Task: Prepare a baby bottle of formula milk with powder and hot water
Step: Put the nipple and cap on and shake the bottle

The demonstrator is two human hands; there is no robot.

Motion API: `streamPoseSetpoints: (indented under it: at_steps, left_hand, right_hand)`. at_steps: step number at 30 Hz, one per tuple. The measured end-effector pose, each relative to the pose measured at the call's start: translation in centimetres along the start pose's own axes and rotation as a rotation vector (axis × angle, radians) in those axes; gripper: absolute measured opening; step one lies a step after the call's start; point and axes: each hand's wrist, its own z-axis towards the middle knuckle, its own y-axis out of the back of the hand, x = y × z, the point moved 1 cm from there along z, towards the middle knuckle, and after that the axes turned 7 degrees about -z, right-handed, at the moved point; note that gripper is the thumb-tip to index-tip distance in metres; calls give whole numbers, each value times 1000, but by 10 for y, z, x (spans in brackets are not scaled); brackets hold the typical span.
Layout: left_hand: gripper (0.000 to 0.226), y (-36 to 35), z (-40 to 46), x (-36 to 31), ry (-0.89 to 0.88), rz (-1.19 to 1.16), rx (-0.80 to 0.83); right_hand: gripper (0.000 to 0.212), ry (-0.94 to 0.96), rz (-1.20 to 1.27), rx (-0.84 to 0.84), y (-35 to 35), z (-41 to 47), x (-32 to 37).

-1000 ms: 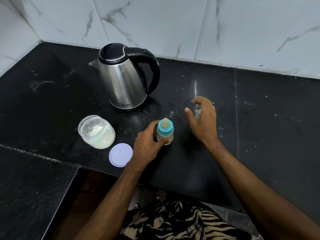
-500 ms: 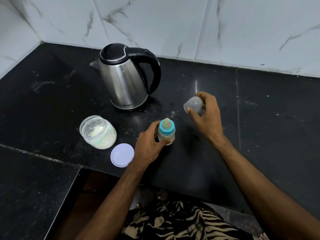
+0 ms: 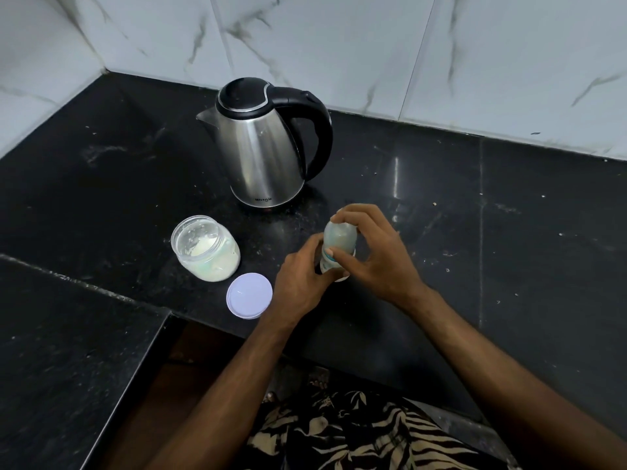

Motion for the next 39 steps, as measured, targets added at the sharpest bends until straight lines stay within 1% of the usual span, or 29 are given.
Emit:
streamPoseSetpoints:
  at_steps: [6, 10, 12, 19, 26, 30, 35, 39]
  left_hand:
    - [54, 0, -2, -1, -5, 12, -5]
    - [56, 0, -2, 0, -7, 14, -15]
    - [56, 0, -2, 0, 4, 17, -9]
    - [57, 0, -2, 2, 15, -6, 2]
    - [60, 0, -1, 3, -1, -10, 3]
    - [57, 0, -1, 5, -12, 7, 0]
    - [55, 0, -2, 7, -29, 36, 2]
    - [59, 5, -1, 12, -69, 65, 84]
  right_hand:
    - [47, -13, -23, -33, -13, -11, -8]
    - [64, -25, -24, 19, -23, -20, -11]
    - [68, -39, -13, 27, -26, -24, -12]
    - [65, -77, -57, -2, -30, -25, -12]
    - [64, -55, -67, -17, -32, -23, -18]
    - [64, -75, -59, -33, -36, -25, -18]
    - [71, -92, -34, -7, -36, -28, -20]
    - [77, -125, -3, 10, -36, -30, -19]
